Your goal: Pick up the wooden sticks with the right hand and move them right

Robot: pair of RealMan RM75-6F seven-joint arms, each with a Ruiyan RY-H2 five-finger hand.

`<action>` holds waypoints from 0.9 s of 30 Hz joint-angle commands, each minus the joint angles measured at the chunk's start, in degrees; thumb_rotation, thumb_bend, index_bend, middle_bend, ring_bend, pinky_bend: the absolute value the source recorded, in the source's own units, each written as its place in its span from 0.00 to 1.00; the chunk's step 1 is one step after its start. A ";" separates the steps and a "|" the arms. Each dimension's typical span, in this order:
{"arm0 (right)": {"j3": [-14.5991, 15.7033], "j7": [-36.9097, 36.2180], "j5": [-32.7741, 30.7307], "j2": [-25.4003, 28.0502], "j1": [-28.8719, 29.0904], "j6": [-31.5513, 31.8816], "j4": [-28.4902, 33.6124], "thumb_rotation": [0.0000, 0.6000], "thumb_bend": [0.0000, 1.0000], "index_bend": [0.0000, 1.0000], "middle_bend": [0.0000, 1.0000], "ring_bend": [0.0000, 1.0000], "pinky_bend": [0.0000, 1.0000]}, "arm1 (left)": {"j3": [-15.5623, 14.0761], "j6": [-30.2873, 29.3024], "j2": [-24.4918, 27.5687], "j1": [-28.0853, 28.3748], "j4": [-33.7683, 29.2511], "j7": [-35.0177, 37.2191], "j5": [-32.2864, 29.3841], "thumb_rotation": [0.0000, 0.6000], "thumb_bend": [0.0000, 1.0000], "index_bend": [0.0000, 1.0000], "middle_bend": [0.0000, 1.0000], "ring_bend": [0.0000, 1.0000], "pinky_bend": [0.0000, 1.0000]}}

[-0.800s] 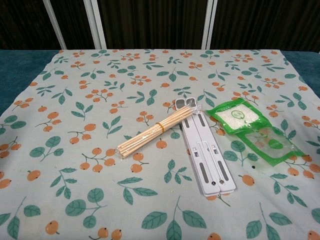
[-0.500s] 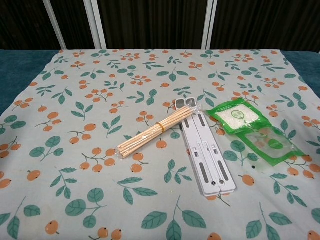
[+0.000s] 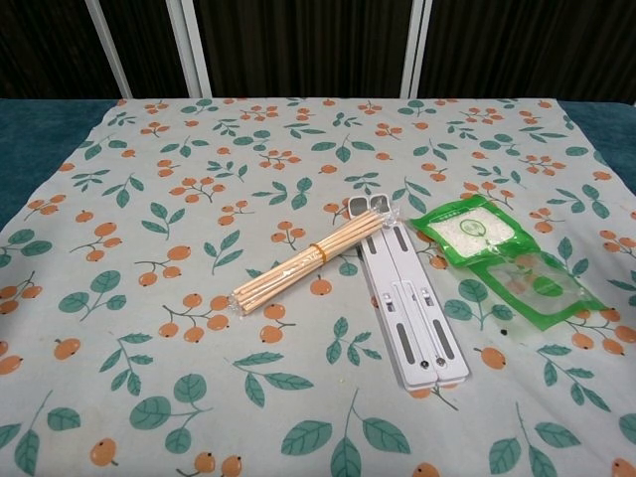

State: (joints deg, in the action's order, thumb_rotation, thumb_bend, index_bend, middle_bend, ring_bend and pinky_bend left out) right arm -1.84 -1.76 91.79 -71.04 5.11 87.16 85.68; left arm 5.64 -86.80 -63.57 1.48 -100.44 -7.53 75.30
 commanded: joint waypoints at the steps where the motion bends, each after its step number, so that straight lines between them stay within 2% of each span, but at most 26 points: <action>1: 0.01 -0.06 -0.37 -0.20 0.18 -0.62 0.13 1.00 0.19 0.00 0.05 0.12 0.21 | 0.07 0.02 -0.03 0.03 -0.15 -0.02 -0.13 1.00 0.55 0.14 0.00 0.00 0.00; 6: 0.51 -1.97 0.48 -0.18 1.82 -3.29 0.63 1.00 0.20 0.00 0.06 0.12 0.21 | 0.08 -0.23 -0.25 -0.05 -0.46 -0.09 -0.06 1.00 0.55 0.14 0.00 0.00 0.00; 9: -0.33 -2.48 1.81 -0.28 4.99 -6.30 0.34 1.00 0.20 0.00 0.09 0.14 0.21 | 0.14 -0.20 -0.20 -0.10 -0.58 0.06 -0.31 1.00 0.55 0.14 0.00 0.00 0.00; 21: -7.72 2.81 -2.77 -2.30 21.12 -25.10 3.85 1.00 0.27 0.01 0.11 0.14 0.21 | 0.70 0.78 0.39 -0.12 -1.44 0.85 -2.50 1.00 0.55 0.14 0.00 0.00 0.00; 27: -10.73 5.78 -5.85 -6.25 26.96 -29.93 4.67 1.00 0.27 0.05 0.15 0.17 0.21 | 0.67 0.83 0.50 -0.20 -1.72 0.82 -2.80 1.00 0.55 0.13 0.00 0.00 0.00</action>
State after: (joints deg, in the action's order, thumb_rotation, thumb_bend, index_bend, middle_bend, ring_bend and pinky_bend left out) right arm -11.49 3.04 86.92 -76.04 30.69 58.49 89.93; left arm 6.33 -85.97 -63.07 1.29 -102.15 -6.70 72.50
